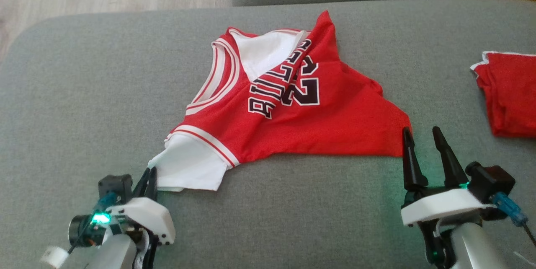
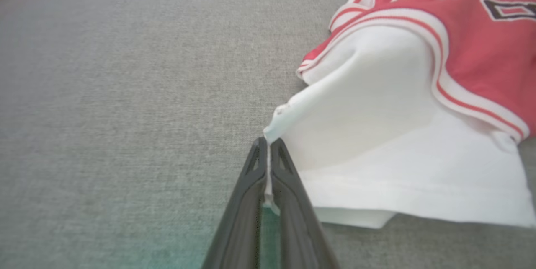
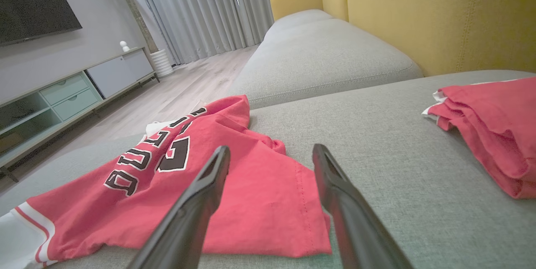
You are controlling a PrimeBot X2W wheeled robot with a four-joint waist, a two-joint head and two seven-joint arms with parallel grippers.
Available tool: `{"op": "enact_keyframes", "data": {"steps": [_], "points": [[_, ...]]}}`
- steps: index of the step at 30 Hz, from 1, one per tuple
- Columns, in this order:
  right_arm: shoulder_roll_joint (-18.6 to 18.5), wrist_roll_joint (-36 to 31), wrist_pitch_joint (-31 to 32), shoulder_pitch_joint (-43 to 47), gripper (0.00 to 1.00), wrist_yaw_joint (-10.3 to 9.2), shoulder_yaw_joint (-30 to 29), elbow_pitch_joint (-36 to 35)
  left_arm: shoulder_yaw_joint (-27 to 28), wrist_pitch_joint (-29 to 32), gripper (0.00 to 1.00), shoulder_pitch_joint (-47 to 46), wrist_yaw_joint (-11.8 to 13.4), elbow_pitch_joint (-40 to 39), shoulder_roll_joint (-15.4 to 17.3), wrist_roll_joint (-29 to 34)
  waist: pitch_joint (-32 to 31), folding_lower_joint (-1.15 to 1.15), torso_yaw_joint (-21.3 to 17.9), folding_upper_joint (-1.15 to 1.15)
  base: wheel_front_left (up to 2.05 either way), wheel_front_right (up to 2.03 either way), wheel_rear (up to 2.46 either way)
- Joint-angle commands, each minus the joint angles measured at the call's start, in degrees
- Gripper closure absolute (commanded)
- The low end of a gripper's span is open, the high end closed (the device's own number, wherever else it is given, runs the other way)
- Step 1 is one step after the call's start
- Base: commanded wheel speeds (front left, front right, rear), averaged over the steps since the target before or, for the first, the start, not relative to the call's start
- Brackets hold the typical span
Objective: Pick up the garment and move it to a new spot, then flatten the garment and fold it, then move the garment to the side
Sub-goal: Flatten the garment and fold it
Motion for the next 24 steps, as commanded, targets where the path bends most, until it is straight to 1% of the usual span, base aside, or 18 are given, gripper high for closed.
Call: {"op": "enact_keyframes", "data": {"steps": [1, 6, 11, 14, 15, 17, 21, 24], "points": [[-0.1, -0.1, -0.4, -1.7, 0.0, -0.05, 1.1, -1.4, 2.1, -0.8, 1.0, -0.7, 0.5, -1.1, 1.2, -0.4, -0.6, 0.0, 0.3, 0.0, 0.0, 0.0, 0.0], [-0.1, -1.3, 0.8, -1.7, 0.0, -0.05, -0.7, 0.3, 3.4, -4.2, 1.0, 0.6, 1.3, -5.1, 1.3, -1.3, -2.4, 0.0, 1.2, 0.0, 0.0, 0.0, 0.0], [-0.1, -2.1, 2.3, -1.6, 0.0, -0.05, -2.8, 2.2, 4.3, -7.4, 1.0, 2.3, 2.1, -11.7, 1.9, -1.4, -4.0, 0.0, 2.0, 0.0, 0.0, 0.0, 0.0], [-0.1, -2.2, 4.0, -1.8, 0.0, -0.05, -5.2, 4.6, 4.7, -9.0, 1.0, 3.4, 2.4, -16.5, 1.9, -1.4, -4.4, 0.0, 2.3, 0.0, 0.0, 0.0, 0.0], [-0.1, -1.7, 5.1, -2.2, 0.0, -0.05, -6.5, 6.5, 4.9, -9.7, 1.0, 4.0, 2.7, -19.5, 2.0, -1.3, -4.3, 0.0, 2.5, 0.0, 0.0, 0.0, 0.0], [-0.1, -1.2, 6.2, -2.9, 0.0, -0.05, -7.2, 8.7, 5.3, -10.2, 1.0, 4.5, 3.3, -22.4, 1.9, -1.1, -4.2, 0.0, 2.7, 0.0, 0.0, 0.0, 0.0], [-0.1, 0.2, 8.1, -5.0, 0.0, -0.05, -7.0, 13.4, 6.2, -11.0, 1.0, 5.3, 4.6, -27.0, 1.8, -0.7, -3.6, 0.0, 3.0, 0.0, 0.0, 0.0, 0.0], [-0.1, 1.8, 9.2, -6.5, 0.0, -0.05, -5.4, 16.2, 5.9, -11.1, 1.0, 5.6, 4.8, -28.7, 1.9, -0.4, -3.1, 0.0, 3.4, 0.0, 0.0, 0.0, 0.0]]}}
